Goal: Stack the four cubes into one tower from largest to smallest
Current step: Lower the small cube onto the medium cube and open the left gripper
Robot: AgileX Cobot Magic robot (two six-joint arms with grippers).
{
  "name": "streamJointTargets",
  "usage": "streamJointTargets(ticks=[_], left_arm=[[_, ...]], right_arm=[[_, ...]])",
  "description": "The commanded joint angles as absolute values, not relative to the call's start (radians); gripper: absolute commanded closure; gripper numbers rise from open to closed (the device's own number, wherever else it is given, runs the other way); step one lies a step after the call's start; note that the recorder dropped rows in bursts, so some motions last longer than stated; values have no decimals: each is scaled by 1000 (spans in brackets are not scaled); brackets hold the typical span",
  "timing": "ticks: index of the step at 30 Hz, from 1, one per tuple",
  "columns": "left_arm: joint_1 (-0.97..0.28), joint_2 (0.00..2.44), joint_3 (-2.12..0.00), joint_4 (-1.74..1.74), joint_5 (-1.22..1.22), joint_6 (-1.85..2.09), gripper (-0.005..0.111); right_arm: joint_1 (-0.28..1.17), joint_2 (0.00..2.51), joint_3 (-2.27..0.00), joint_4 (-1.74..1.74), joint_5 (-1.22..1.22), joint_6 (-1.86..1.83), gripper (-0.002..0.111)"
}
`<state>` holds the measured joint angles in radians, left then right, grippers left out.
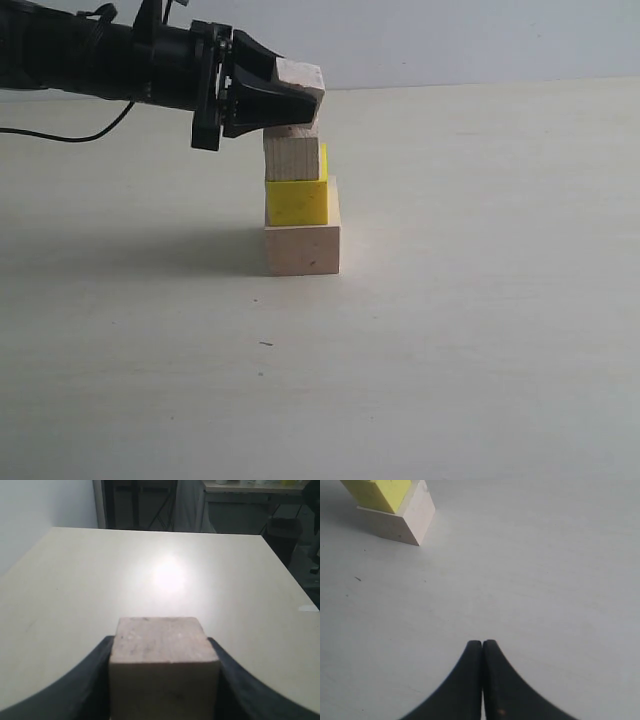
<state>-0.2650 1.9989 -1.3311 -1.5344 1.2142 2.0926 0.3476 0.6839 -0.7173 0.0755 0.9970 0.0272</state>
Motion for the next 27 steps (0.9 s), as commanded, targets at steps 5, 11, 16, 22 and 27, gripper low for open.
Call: streamJointTargets(ticks=[5, 11, 16, 22, 27], left_arm=[[-268, 2001, -1337, -1536, 1221, 2095, 107], [-268, 2001, -1337, -1543, 1195, 2095, 107], [-268, 2001, -1337, -1545, 1195, 2095, 107], [-268, 2001, -1337, -1545, 1195, 2095, 107], [-268, 2001, -1337, -1545, 1189, 2095, 106]], right_arm=[[350, 675, -715, 72, 985, 20, 108], [350, 675, -715, 76, 995, 20, 108], [350, 675, -715, 76, 995, 20, 108], [350, 675, -715, 76, 995, 20, 108], [350, 675, -715, 76, 995, 20, 108]])
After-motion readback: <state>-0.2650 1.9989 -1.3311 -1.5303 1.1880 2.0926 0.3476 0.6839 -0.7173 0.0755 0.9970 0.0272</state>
